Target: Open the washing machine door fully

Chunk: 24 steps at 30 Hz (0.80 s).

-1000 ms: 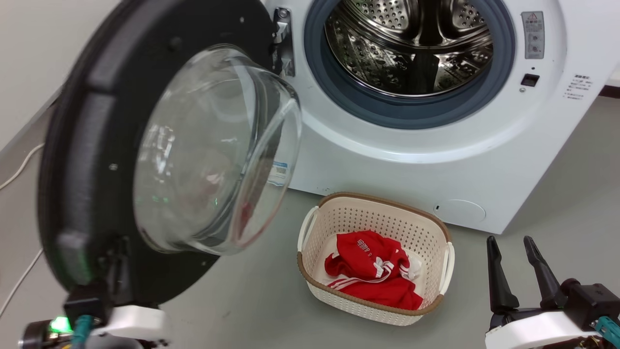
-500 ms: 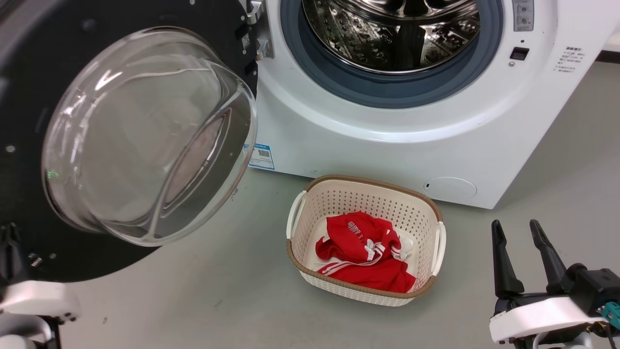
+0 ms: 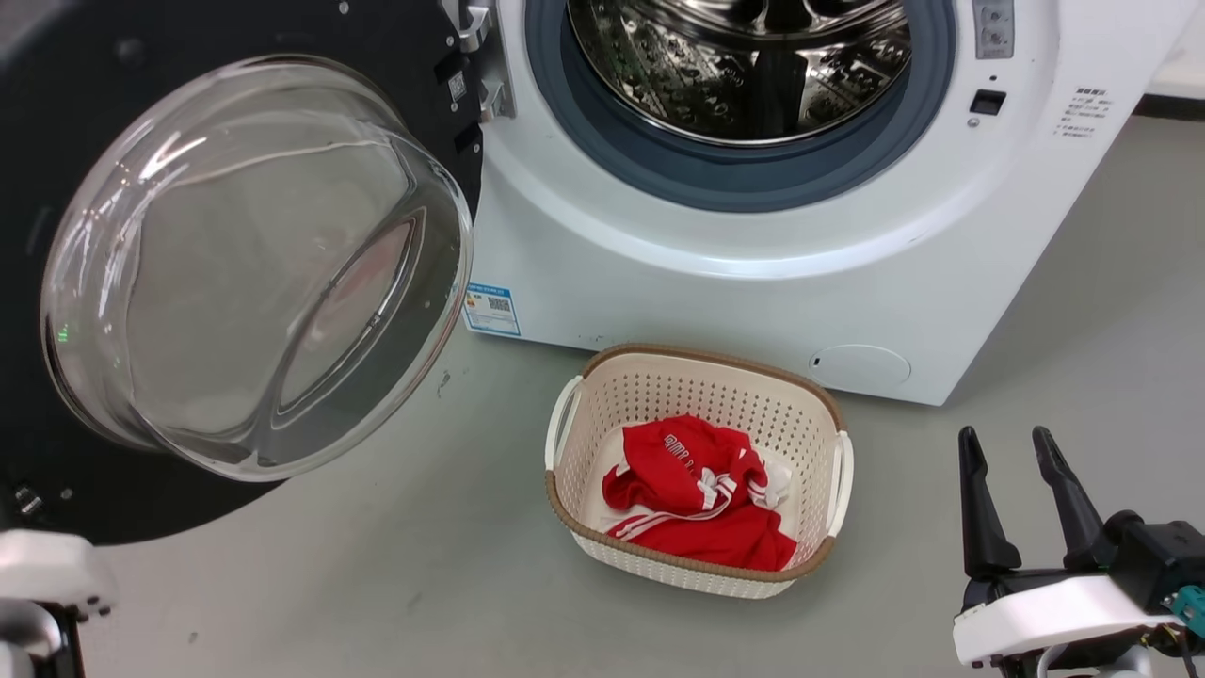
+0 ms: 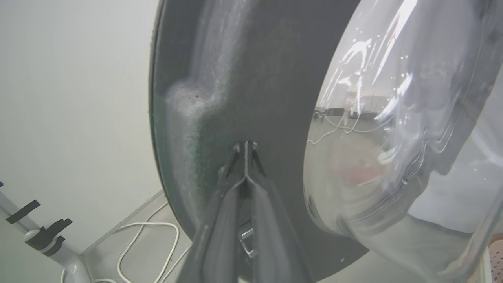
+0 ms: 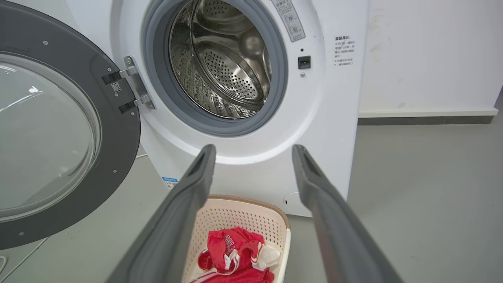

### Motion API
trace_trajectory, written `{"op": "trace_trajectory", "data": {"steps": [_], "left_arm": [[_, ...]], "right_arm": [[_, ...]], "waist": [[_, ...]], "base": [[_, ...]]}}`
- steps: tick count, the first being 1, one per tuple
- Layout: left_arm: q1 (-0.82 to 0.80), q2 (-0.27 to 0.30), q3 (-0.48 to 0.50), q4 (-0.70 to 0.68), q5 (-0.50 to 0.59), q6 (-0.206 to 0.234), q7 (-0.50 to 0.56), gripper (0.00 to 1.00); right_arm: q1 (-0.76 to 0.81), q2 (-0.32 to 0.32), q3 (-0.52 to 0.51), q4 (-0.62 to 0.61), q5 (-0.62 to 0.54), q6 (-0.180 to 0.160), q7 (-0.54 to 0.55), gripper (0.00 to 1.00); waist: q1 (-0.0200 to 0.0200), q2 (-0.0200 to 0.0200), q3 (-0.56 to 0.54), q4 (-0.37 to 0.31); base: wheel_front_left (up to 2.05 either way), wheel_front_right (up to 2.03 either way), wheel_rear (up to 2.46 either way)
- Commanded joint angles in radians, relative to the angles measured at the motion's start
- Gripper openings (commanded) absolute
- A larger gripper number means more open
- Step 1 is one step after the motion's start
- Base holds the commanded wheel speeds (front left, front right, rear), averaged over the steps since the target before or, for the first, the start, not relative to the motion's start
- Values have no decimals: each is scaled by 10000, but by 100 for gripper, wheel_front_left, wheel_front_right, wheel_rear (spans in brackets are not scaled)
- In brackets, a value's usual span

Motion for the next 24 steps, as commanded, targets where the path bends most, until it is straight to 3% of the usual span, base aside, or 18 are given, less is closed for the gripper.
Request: {"op": "trace_trajectory", "data": {"steps": [1,14,15,16,17,18,19,24], "left_arm": [[362,-138,62,-57,101,68,-24,0],[2759,-1509,-151,-2413,772,-27,-25,0],[2956,-1734,-238,-2615,808,-19,-25,9],[3145,-1873,-347,-2832,925,-28,-25,40],[3300,-2021,-457,-3015,970,-79,-25,89],[3437,-2167,-584,-3163,1052,-115,-25,89],[3536,-2304,-725,-3320,1117,-172,-25,100],[3894,-2879,-1136,-3955,1375,-275,-25,100]], "right_arm": [[95,7,32,52,50,-5,-44,100],[545,7,253,344,352,-5,-167,100],[579,7,269,353,359,-3,-175,100],[600,7,288,356,358,-3,-181,100],[625,7,308,358,358,-3,-176,100],[632,7,316,356,351,-5,-179,100],[629,7,324,346,344,-3,-181,100],[696,7,379,266,161,-3,-137,100]], "waist": [[-1,0,-186,-47],[-1,0,-1130,-159],[-1,0,-1171,-175],[-1,0,-1209,-189],[-1,0,-1247,-199],[-1,0,-1278,-206],[-1,0,-1309,-212],[-1,0,-1444,-277]], "base": [[0,0,0],[0,0,0],[0,0,0],[0,0,0],[0,0,0],[0,0,0],[0,0,0],[0,0,0]]}}
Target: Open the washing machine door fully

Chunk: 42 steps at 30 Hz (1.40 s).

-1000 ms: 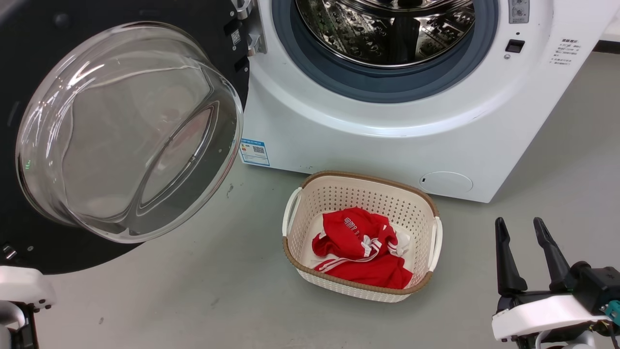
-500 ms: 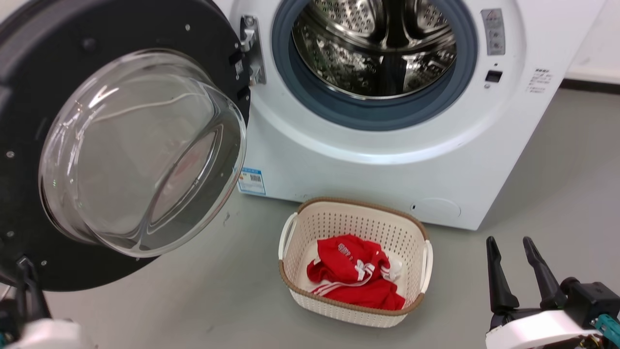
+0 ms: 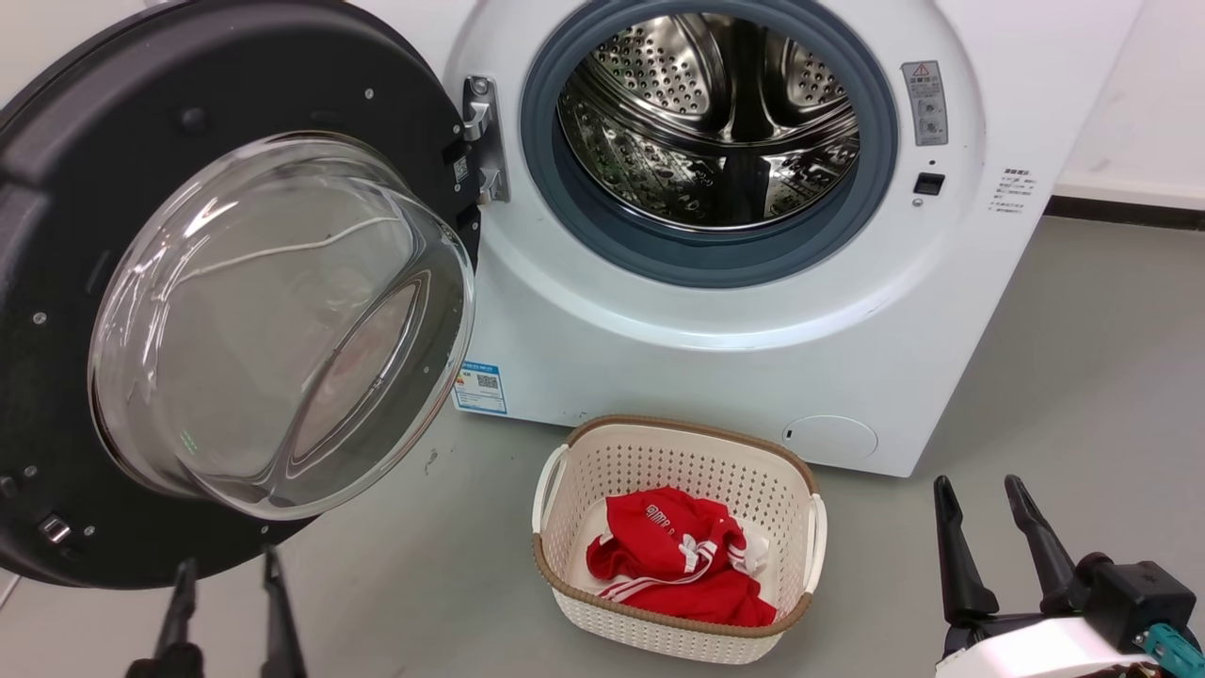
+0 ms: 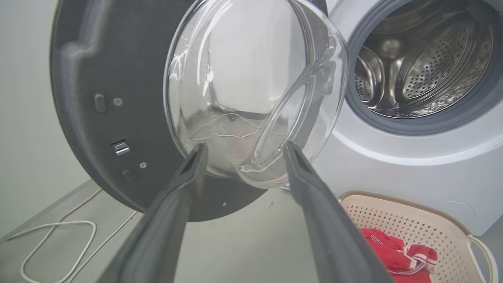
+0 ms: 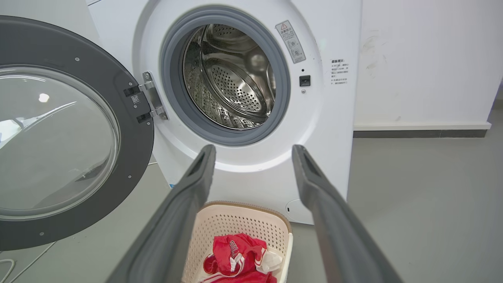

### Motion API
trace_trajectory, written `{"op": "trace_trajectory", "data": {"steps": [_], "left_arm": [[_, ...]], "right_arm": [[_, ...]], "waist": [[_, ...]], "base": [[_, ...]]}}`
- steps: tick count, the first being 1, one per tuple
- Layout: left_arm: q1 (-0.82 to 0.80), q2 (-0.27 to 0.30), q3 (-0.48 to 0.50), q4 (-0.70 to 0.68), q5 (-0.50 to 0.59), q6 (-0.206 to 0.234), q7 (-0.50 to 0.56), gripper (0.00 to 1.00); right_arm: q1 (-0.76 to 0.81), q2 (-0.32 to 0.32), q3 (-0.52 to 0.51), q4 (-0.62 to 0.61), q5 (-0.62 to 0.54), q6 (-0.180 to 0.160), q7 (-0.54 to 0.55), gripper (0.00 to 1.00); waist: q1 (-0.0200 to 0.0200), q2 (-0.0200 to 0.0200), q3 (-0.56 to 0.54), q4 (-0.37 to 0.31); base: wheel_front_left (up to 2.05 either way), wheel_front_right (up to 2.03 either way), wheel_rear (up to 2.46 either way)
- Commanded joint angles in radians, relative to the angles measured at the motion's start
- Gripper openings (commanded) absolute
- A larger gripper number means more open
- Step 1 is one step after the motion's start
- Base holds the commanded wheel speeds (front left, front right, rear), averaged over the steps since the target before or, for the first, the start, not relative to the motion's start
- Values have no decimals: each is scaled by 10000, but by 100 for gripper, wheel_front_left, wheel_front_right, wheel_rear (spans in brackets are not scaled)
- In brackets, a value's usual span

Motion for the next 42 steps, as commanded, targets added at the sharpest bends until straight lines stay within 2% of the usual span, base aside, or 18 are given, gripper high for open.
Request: {"op": "trace_trajectory", "data": {"steps": [1,7,17,28,42], "left_arm": [[90,-88,-69,-139,69,-84,-25,100],[-342,-399,-606,-427,265,-467,-25,100],[-1633,-598,-1161,43,568,-990,-25,100],[-2071,-619,-1104,437,756,-1106,-25,100],[-1990,-698,-979,545,784,-1211,-25,100]], "right_arm": [[78,7,1,-57,-88,-3,-14,100],[77,7,7,-279,-390,-3,88,100],[-8,7,-209,-705,-1415,-3,285,100],[118,7,-179,-653,-1353,-3,302,100],[4,7,-80,-435,-1044,-5,206,100]], "waist": [[1,0,-34,-30],[1,0,-74,-251],[1,0,83,-958],[1,0,236,-1489],[1,0,288,-1608]], "base": [[0,0,0],[0,0,0],[0,0,0],[0,0,0],[0,0,0]]}}
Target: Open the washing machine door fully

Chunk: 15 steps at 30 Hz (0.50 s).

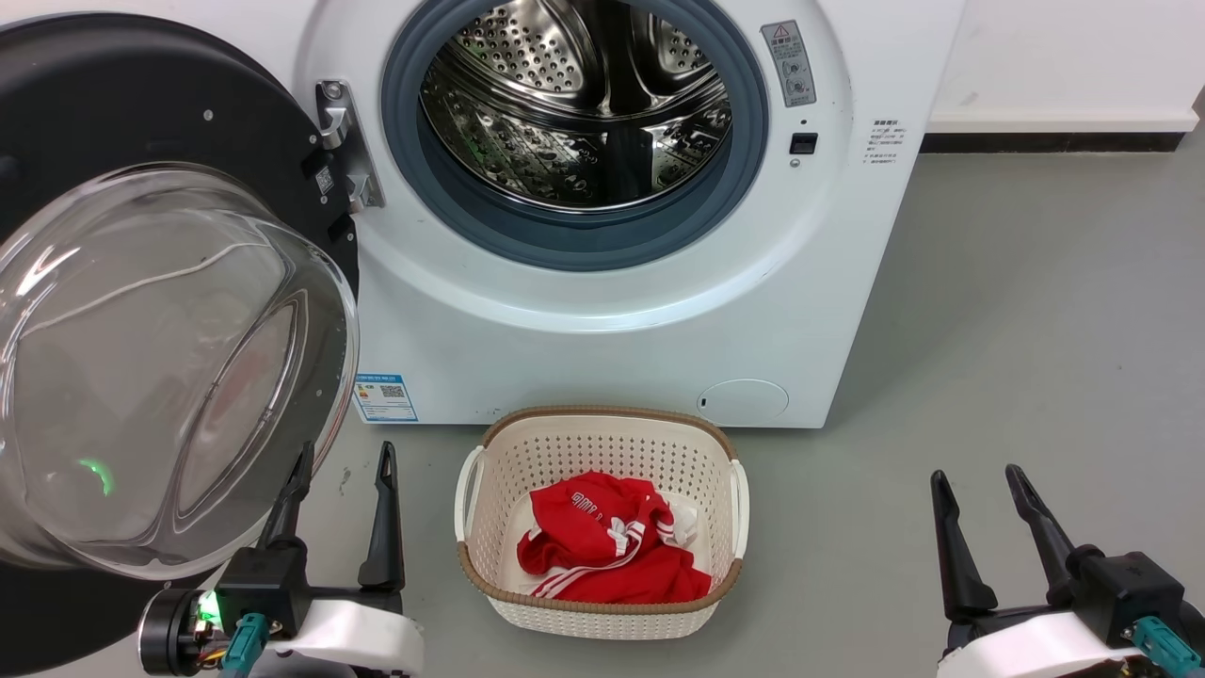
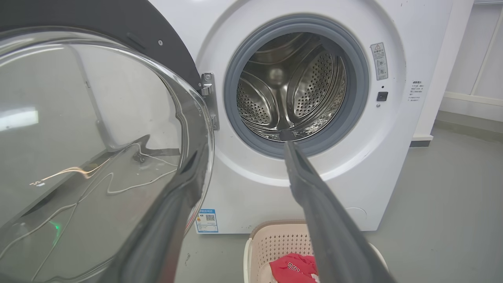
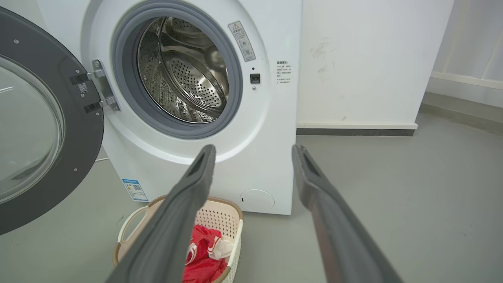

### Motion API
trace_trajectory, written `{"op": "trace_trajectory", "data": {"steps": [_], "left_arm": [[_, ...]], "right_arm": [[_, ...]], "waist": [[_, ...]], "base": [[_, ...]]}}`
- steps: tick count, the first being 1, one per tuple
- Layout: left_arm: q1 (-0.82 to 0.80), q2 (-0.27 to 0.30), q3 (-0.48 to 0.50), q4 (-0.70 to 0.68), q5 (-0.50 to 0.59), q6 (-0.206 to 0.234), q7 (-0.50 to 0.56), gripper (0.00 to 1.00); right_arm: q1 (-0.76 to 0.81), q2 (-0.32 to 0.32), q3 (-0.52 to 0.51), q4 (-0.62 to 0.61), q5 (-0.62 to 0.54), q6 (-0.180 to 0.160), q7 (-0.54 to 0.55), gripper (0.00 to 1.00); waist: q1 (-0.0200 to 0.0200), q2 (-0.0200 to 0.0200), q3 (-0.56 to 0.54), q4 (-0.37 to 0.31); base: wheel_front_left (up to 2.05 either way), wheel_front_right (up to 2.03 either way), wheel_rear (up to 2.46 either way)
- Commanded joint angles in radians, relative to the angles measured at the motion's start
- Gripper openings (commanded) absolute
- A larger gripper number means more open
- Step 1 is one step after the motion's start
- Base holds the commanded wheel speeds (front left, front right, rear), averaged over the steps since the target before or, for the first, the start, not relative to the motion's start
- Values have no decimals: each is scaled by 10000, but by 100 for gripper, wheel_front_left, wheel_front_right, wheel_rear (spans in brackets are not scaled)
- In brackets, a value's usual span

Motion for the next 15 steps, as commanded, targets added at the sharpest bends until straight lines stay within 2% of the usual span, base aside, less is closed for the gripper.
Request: {"op": "trace_trajectory", "data": {"steps": [1,10,11,15], "left_arm": [[-9,-30,31,18,20,-18,-25,100],[24,-91,73,40,49,-100,-25,100],[9,-56,39,63,13,-68,0,0],[-72,-71,165,374,-447,-112,212,0]], "right_arm": [[-38,7,18,24,85,-3,-47,100],[-66,7,63,119,182,-3,-59,100],[2,0,52,122,133,2,-31,0],[28,1,98,256,620,2,11,0]], "waist": [[0,0,6,7],[0,0,-16,23],[0,0,-14,24],[0,0,-11,25]], "base": [[0,0,0],[0,0,0],[0,0,0],[0,0,0]]}}
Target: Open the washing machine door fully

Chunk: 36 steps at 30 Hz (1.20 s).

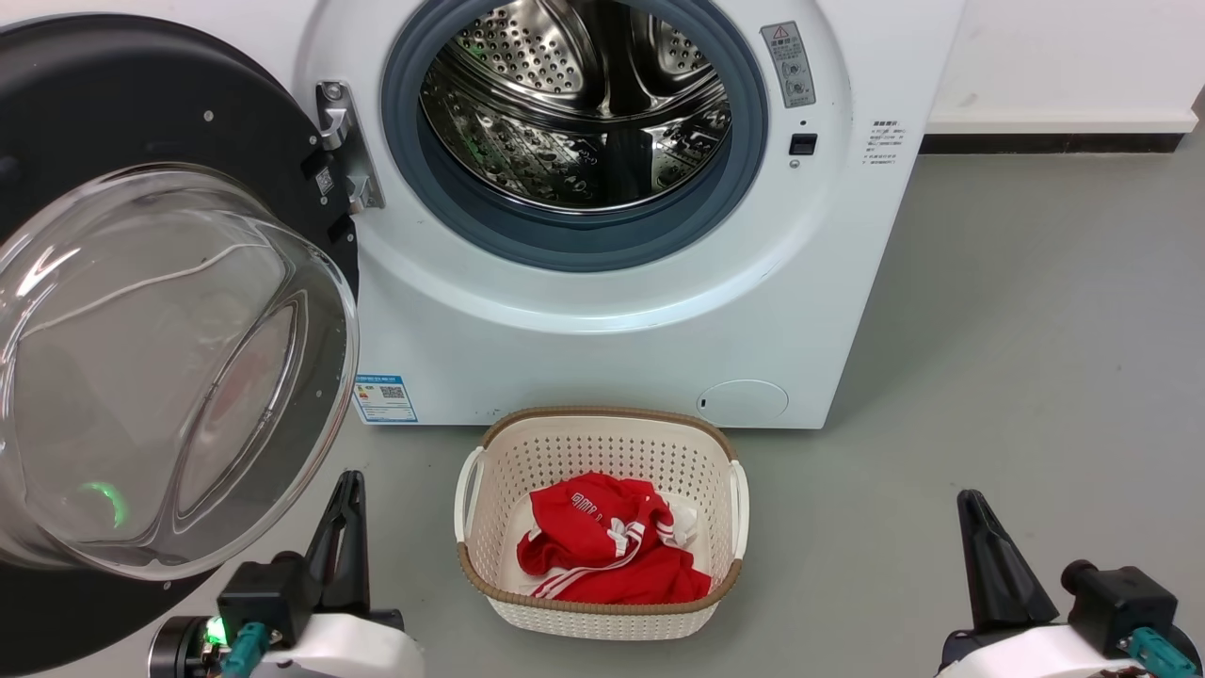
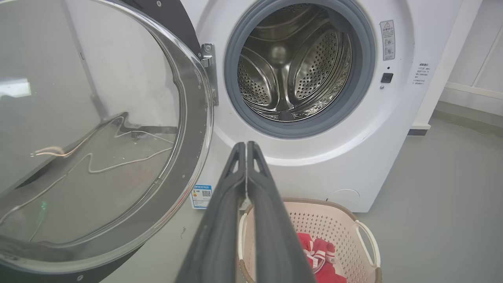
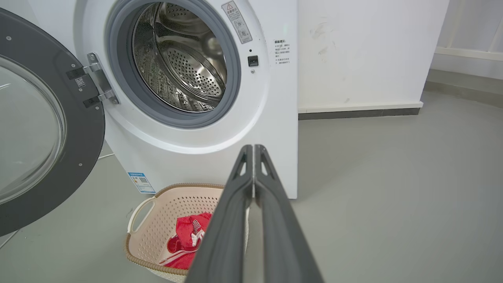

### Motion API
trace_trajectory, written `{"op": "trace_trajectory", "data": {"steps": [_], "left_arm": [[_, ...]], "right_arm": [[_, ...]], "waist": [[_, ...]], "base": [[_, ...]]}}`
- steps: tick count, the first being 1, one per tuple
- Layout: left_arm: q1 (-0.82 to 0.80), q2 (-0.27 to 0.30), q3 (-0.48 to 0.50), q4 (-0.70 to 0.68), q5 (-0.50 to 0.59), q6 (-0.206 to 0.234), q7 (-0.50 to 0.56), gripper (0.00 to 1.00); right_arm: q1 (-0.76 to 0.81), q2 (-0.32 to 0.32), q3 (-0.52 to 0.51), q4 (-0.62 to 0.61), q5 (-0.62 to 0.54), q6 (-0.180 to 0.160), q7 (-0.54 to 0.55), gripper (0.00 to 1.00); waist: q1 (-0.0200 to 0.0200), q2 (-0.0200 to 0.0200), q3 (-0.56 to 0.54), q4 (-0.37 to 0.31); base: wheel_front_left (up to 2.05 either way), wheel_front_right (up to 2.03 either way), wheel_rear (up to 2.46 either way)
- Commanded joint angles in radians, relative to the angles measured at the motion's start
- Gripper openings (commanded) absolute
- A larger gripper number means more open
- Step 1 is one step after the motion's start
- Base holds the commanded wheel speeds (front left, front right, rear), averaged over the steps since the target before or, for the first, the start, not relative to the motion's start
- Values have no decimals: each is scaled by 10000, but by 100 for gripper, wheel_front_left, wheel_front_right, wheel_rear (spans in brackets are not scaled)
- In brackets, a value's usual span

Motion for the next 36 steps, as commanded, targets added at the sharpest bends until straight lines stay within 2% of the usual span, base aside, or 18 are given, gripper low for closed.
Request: {"op": "trace_trajectory", "data": {"steps": [1,18,36], "left_arm": [[-286,7,167,-17,-548,-54,179,0],[-460,-56,364,166,-3892,-306,910,0],[-670,-105,588,397,-6600,-515,1555,0]], "right_arm": [[-119,-10,8,-129,594,0,60,0],[-582,-179,-52,240,4001,-1,636,0],[-919,-253,-141,499,6709,-1,1125,0]], "waist": [[0,0,3,1],[0,0,23,8],[0,0,43,14]], "base": [[0,0,0],[0,0,0],[0,0,0]]}}
